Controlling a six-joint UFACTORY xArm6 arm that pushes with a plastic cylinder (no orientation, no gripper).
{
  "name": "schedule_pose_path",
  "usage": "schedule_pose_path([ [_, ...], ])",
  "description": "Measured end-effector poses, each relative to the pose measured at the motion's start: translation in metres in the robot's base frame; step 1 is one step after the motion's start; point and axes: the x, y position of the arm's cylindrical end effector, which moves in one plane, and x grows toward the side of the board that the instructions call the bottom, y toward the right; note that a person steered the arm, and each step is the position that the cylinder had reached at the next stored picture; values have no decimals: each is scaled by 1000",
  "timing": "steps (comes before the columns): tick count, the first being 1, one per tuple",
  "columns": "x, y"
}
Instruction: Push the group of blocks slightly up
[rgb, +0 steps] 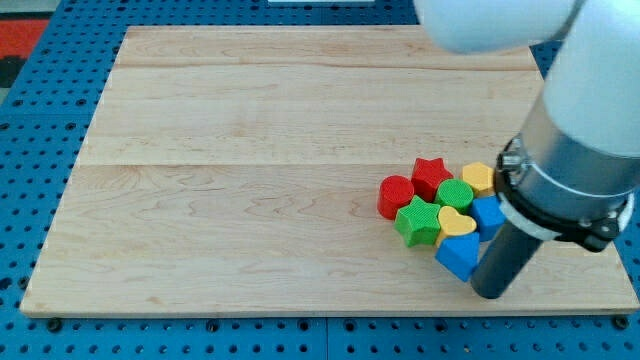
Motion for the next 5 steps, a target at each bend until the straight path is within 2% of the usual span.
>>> schedule_pose_path([
  [2,-47,11],
  [4,-30,49],
  [5,-2,33],
])
